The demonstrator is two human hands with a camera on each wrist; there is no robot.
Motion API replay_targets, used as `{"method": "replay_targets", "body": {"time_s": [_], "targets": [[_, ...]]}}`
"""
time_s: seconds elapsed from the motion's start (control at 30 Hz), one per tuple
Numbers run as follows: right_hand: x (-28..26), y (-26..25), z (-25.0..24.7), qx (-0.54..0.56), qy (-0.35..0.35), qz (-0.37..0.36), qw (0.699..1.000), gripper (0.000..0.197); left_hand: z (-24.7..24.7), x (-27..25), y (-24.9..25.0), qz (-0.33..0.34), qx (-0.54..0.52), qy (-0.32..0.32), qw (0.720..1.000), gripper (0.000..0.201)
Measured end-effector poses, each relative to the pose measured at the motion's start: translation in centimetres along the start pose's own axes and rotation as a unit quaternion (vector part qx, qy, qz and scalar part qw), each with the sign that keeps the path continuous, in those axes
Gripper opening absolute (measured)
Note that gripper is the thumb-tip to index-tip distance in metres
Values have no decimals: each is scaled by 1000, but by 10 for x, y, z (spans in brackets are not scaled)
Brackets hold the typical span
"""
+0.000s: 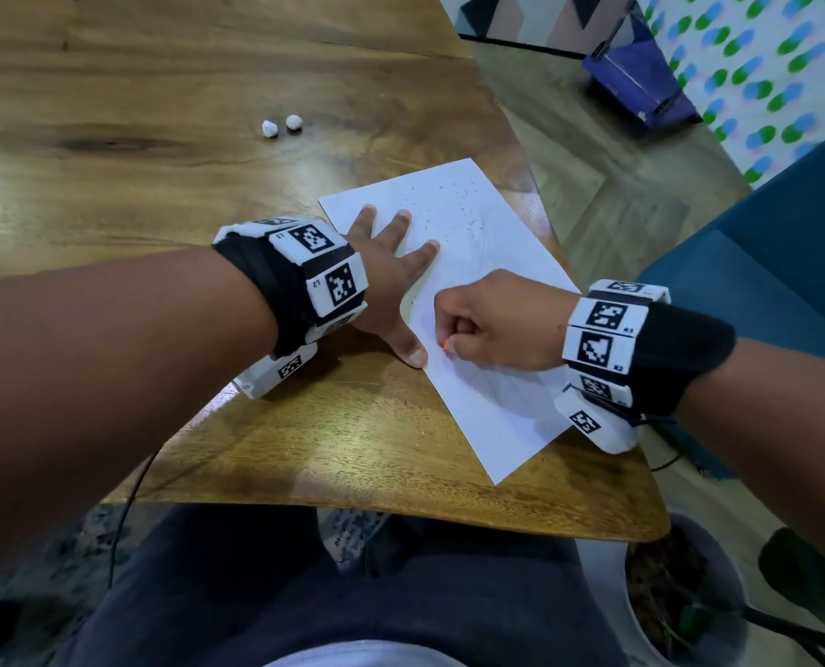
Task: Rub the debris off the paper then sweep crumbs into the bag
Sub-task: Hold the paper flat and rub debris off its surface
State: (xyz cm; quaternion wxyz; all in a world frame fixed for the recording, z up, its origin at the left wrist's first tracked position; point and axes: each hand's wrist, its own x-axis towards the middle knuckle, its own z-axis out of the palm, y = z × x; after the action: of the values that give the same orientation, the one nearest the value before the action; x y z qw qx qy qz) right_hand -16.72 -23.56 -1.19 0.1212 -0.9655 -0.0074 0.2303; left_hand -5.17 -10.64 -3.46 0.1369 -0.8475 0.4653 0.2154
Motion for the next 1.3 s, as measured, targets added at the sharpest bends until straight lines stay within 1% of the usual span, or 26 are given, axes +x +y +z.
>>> {"method": "replay_targets", "body": {"time_s": [0.13, 0.2, 0.27, 0.4, 0.47, 0.5, 0.53, 0.63, 0.7, 0.77, 0.87, 0.9, 0.97, 1.03, 1.17, 1.23, 1.3], "targets": [[27, 3, -6, -4, 102, 27, 994, 7, 1, 0, -1, 6, -9, 1, 1000, 134], [34, 5, -10, -1, 117, 34, 993, 6, 3, 2, -4, 7, -14, 2, 1000, 134], [29, 7, -9, -10, 97, 25, 995, 7, 4, 3, -5, 6, -10, 2, 1000, 136], [-3, 9, 0, 10, 8, -6, 1000, 7, 3, 4, -3, 4, -10, 1, 1000, 141], [-12, 10, 2, 13, -25, -19, 999, 8, 4, 5, -3, 2, -12, 0, 1000, 142], [-11, 11, 3, 12, -26, -20, 999, 8, 5, 5, -3, 1, -11, 0, 1000, 142], [-8, 12, 4, 13, -14, -15, 1000, 7, 5, 6, -3, 2, -11, 0, 1000, 142], [10, 18, -1, 21, 77, 38, 996, 4, 4, 4, -3, 3, -11, 2, 1000, 140], [15, 21, -4, 21, 105, 61, 992, 4, 3, 3, -3, 3, -9, 4, 1000, 140], [10, 20, 0, 15, 89, 48, 995, 4, 4, 4, -3, 2, -12, 4, 1000, 141], [-8, 7, 14, 27, 18, -14, 999, 3, 7, 8, -5, 5, -19, 5, 1000, 142], [-12, 4, 18, 30, 7, -29, 999, 4, 8, 9, -5, 5, -19, 6, 1000, 143], [-10, 3, 19, 23, 32, -32, 999, 4, 8, 9, -5, 3, -16, 6, 1000, 143], [2, 8, 13, 17, 75, 3, 997, 4, 8, 9, -4, 4, -13, 7, 1000, 142], [32, 27, -9, 11, 143, 102, 984, 6, 9, 8, -5, 4, -13, 11, 1000, 141], [39, 36, -19, 12, 156, 138, 978, 7, 9, 10, -5, 3, -14, 12, 1000, 141], [39, 38, -20, 18, 155, 144, 977, 6, 9, 10, -6, 2, -14, 12, 1000, 142]]}}
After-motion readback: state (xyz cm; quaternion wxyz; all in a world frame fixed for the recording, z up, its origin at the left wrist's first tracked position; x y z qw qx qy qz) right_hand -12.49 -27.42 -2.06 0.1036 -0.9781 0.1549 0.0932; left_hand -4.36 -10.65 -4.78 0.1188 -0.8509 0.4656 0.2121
